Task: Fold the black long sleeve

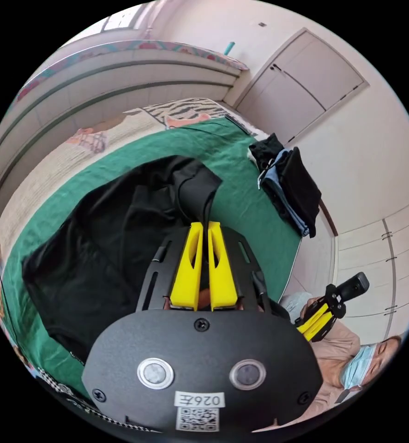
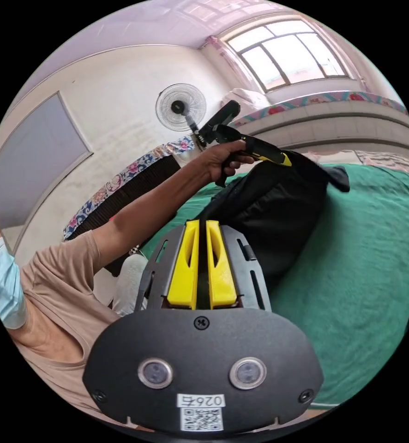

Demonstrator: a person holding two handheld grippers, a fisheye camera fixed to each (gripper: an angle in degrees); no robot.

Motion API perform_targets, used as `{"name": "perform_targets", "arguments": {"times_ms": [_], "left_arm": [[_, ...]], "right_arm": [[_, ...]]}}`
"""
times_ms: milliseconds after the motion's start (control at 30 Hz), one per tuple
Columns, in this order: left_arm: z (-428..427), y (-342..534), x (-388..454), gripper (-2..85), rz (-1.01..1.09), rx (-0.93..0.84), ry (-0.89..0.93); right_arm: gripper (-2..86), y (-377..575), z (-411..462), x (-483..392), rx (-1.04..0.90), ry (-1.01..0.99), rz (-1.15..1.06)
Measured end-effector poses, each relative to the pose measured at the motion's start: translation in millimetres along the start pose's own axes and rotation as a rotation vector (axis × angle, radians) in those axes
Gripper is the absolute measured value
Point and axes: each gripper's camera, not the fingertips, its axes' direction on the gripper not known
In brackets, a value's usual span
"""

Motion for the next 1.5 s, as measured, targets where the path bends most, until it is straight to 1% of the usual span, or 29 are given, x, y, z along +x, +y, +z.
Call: {"name": "perform_targets", "arguments": {"times_ms": [133,333,467,533,667,700,800,867,933,1000,1067,1100,1167,1233,1367,1400,1433,1467,1500], "left_arm": [[-58,94,-119,-0.1,-0.100,0.061,0.082],[-88,212,-264,-0.2,-0.236,0.167,0.222],[-100,254,-321,-0.2,-0.267,0.206,0.274],[-110,273,-347,-0.3,-0.270,0.246,0.308],[-127,301,-382,-0.4,-0.295,0.336,0.374],[-133,308,-394,-0.3,-0.312,0.344,0.391],[-155,326,-420,0.6,-0.352,0.340,0.395],[-184,340,-428,2.2,-0.359,0.382,0.362],[-231,359,-422,2.5,-0.328,0.484,0.300],[-260,366,-408,1.3,-0.285,0.542,0.234],[-277,362,-390,-0.2,-0.219,0.552,0.187],[-280,353,-379,-0.6,-0.162,0.531,0.185],[-274,332,-363,-0.8,-0.051,0.458,0.241],[-252,300,-345,-0.9,0.077,0.322,0.351],[-219,267,-321,-1.0,0.184,0.164,0.386],[-211,260,-315,-1.0,0.217,0.119,0.397],[-205,254,-308,-1.0,0.251,0.073,0.413],[-202,251,-305,-1.0,0.268,0.051,0.422],[-200,248,-299,-1.0,0.301,0.013,0.442]], "right_arm": [[-1.3,16,84,-34,-0.127,-0.036,-0.108],[-1.3,59,215,-48,-0.327,-0.063,-0.153],[-1.3,89,300,-41,-0.433,-0.083,-0.141],[-1.2,103,328,-38,-0.463,-0.076,-0.140],[-0.8,127,384,-18,-0.451,-0.109,-0.042],[-0.7,131,394,-15,-0.458,-0.107,-0.036],[2.2,150,439,-8,-0.560,-0.050,-0.073],[5.4,162,442,-6,-0.575,-0.022,-0.129],[6.7,163,426,-3,-0.555,-0.006,-0.174],[6.1,156,398,10,-0.489,0.061,-0.209],[6.0,137,363,51,-0.384,0.213,-0.176],[5.8,131,356,66,-0.364,0.245,-0.153],[6.7,102,343,130,-0.337,0.334,-0.054],[7.7,82,345,181,-0.341,0.393,0.017],[10.4,42,373,288,-0.387,0.484,0.163],[10.5,38,377,302,-0.391,0.475,0.191],[9.9,30,384,332,-0.402,0.414,0.277],[8.7,25,391,358,-0.412,0.303,0.364],[7.1,22,394,368,-0.421,0.252,0.394]]}}
